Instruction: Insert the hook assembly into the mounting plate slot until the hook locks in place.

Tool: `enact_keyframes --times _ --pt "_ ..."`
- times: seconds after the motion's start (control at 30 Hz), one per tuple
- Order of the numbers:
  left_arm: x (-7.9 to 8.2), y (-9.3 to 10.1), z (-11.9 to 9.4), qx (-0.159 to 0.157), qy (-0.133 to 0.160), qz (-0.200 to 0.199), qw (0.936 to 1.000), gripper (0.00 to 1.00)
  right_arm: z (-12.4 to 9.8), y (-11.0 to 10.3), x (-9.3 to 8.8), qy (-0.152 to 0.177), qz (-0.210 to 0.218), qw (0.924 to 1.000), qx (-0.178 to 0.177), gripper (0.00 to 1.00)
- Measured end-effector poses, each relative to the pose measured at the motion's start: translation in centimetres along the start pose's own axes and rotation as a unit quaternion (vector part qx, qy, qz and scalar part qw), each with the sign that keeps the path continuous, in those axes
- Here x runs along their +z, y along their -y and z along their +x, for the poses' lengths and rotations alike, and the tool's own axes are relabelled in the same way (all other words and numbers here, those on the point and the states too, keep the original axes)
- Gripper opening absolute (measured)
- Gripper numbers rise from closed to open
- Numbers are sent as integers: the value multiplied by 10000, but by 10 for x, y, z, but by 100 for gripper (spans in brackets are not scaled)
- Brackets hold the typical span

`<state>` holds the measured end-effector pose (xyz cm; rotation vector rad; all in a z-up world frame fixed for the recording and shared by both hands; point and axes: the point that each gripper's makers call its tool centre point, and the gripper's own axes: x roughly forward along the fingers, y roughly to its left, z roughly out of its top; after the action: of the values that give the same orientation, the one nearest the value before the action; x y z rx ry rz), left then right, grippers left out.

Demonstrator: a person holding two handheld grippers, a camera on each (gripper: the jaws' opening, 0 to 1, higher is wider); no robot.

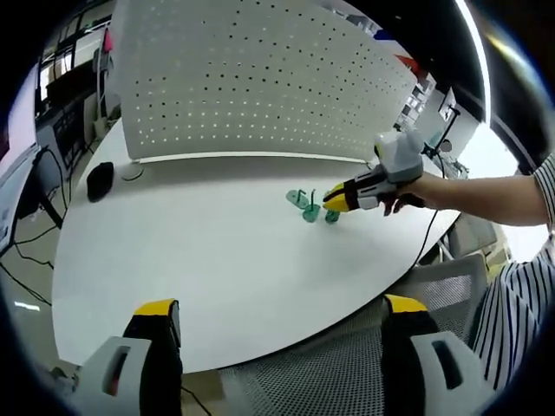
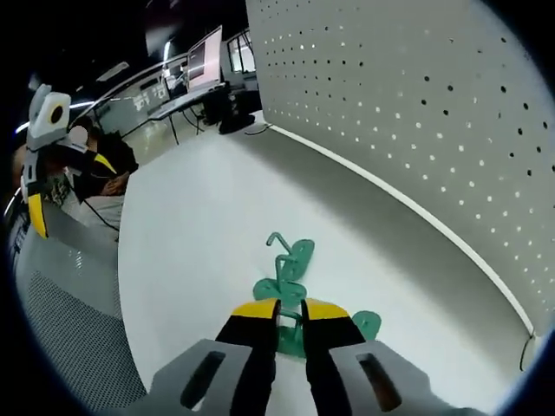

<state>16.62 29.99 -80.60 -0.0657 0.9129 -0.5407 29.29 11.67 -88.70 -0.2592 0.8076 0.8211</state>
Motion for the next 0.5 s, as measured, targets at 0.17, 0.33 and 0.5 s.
enact_keyframes --times 0.17,0.33,0.5 --pt "0 0 1 -11 -8 -4 10000 98 1 1 0 -48 46 10000 25 7" --pt "1 1 2 -30 -9 19 10000 98 1 -3 -1 -70 148 9999 51 6" --pt "2 2 3 -46 -19 56 10000 98 1 -7 -2 -106 217 9997 56 6"
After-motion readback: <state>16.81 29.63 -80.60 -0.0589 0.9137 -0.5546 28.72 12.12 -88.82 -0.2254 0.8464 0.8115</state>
